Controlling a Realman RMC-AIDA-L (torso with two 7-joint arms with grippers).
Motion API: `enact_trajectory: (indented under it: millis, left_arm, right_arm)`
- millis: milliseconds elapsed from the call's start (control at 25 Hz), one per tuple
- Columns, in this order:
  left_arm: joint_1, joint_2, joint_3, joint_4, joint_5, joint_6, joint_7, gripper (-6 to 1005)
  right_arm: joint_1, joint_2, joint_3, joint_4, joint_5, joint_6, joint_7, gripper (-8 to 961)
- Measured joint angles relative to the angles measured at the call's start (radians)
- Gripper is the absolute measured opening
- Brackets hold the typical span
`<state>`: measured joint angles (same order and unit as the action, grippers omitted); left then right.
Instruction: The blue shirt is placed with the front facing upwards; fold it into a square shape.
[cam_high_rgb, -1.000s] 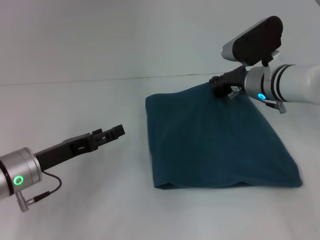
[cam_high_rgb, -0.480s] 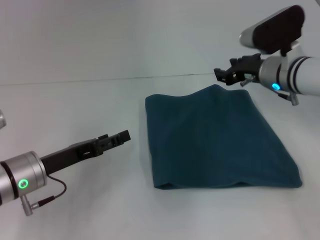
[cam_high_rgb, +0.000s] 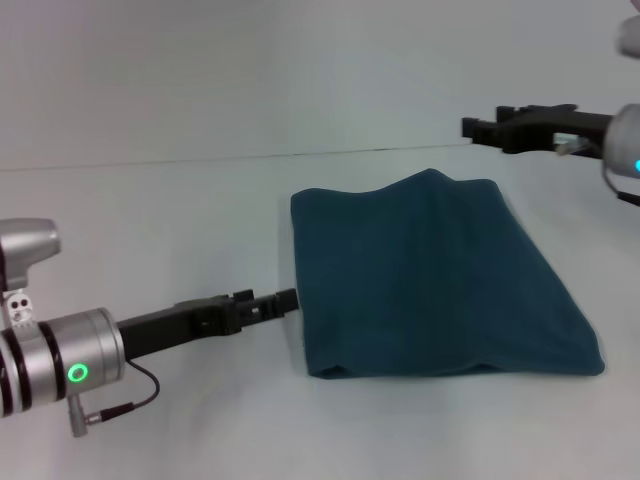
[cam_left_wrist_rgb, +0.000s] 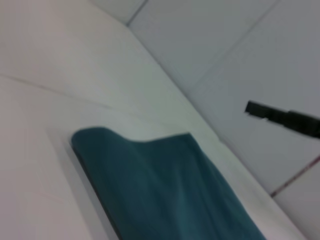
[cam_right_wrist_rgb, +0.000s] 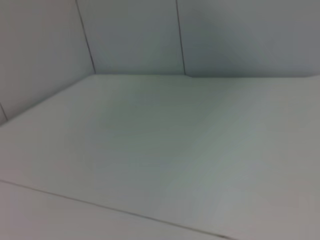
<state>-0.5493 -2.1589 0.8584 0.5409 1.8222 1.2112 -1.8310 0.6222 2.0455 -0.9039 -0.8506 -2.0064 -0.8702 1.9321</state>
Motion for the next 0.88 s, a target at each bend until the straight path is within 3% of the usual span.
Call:
enact_trajectory:
  millis: [200, 560, 880]
  left_arm:
    - [-0.02, 0.0, 0.036, 0.002, 0.048, -0.005, -0.049, 932]
    - [-0.074, 0.002, 0.139, 0.019, 0.118, 0.002, -0.237, 932]
    - [-0.104, -0.003, 0.188, 0.014, 0.119, -0.025, -0.261, 932]
  right_arm:
    - [-0.033, -0.034, 0.082, -0.007, 0.012, -0.127, 0.037, 603]
    - [-0.056, -0.039, 0.111, -0.032, 0.008, -0.161, 0.037, 610]
    - [-0.053, -0.049, 0.112, -0.034, 0.008, -0.163, 0.032, 610]
